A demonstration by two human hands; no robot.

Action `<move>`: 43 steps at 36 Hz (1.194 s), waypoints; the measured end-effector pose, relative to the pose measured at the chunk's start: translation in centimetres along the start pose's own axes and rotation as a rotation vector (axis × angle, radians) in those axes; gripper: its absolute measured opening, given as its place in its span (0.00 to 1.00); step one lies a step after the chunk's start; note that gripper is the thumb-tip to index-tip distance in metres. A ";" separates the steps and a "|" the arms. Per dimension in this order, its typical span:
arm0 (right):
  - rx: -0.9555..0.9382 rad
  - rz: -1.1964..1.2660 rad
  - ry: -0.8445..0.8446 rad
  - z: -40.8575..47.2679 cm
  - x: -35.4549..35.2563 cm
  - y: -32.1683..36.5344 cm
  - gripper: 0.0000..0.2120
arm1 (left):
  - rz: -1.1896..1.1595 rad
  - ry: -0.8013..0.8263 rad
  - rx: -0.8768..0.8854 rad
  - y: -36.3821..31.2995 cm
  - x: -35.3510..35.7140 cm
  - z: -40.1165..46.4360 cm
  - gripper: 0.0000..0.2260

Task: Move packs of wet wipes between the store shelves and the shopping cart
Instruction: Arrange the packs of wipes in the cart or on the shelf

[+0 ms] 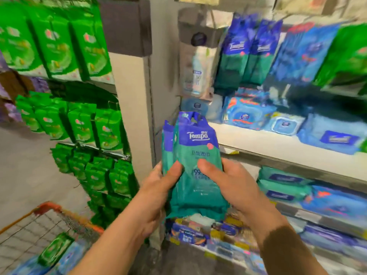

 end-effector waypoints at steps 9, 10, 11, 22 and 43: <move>0.045 0.232 -0.076 1.5 -5.9 0.1 0.20 | -0.021 0.122 -0.023 -0.6 5.2 4.7 0.46; 0.054 0.258 -0.092 1.8 -6.2 0.2 0.19 | -0.017 0.152 -0.025 -0.7 5.5 5.4 0.46; 0.061 0.267 -0.111 2.0 -6.6 0.4 0.18 | -0.003 0.175 -0.029 -0.9 5.8 6.0 0.46; -0.017 0.394 -0.218 4.5 -9.2 3.3 0.15 | 0.084 0.331 0.048 -2.9 7.5 12.3 0.45; -0.375 0.331 -0.343 5.6 -16.2 9.6 0.15 | 0.058 0.252 0.189 -5.0 11.1 16.7 0.28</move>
Point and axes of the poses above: each hand's wrist, its own z-axis towards the middle knuckle, its own x-axis out of the palm, y = z × x, the point moved 6 cm from there along z, towards the middle knuckle, and after that the axes turned 9 degrees about x, right-handed, at the moved point
